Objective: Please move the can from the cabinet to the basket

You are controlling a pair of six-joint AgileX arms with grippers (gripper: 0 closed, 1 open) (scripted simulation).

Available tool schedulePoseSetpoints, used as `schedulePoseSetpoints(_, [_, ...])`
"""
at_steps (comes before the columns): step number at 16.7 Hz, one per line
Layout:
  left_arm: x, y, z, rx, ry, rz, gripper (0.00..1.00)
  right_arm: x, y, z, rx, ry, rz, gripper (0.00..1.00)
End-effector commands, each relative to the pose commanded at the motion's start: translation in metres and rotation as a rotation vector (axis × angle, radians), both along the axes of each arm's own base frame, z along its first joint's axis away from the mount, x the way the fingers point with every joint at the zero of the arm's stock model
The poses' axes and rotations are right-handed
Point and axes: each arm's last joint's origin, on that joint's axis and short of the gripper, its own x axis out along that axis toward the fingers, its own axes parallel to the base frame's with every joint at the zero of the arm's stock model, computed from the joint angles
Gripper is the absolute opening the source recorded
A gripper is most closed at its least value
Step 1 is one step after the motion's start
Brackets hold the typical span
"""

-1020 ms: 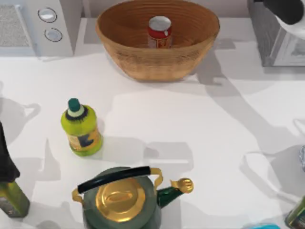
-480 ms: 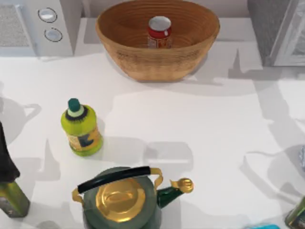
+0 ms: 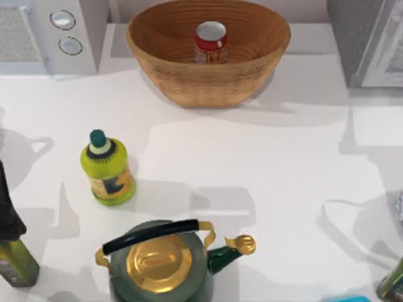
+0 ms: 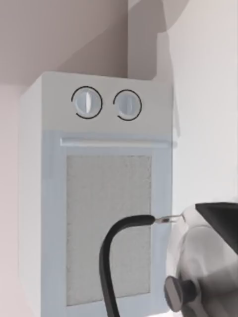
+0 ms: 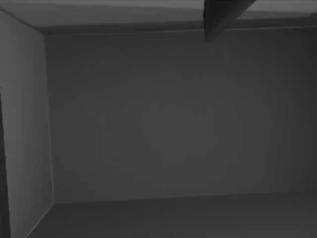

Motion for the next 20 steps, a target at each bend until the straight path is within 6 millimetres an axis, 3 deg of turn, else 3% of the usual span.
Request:
schedulePoseSetpoints(3, [0.000, 0.000, 0.000, 0.000, 0.000, 0.000, 1.00, -0.006, -0.005, -0.052, -0.026, 0.091, -0.008, 1.00])
schedulePoseSetpoints(9, [0.000, 0.000, 0.000, 0.000, 0.000, 0.000, 1.00, -0.011, -0.011, -0.189, -0.056, 0.311, 0.002, 1.00])
schedulePoseSetpoints(12, [0.000, 0.000, 0.000, 0.000, 0.000, 0.000, 1.00, -0.009, -0.012, -0.241, -0.052, 0.414, 0.030, 1.00])
schedulePoseSetpoints(15, [0.000, 0.000, 0.000, 0.000, 0.000, 0.000, 1.00, -0.007, -0.014, -0.269, -0.041, 0.480, 0.028, 1.00])
schedulePoseSetpoints(20, [0.000, 0.000, 0.000, 0.000, 0.000, 0.000, 1.00, -0.007, -0.014, -0.273, -0.039, 0.488, 0.026, 1.00])
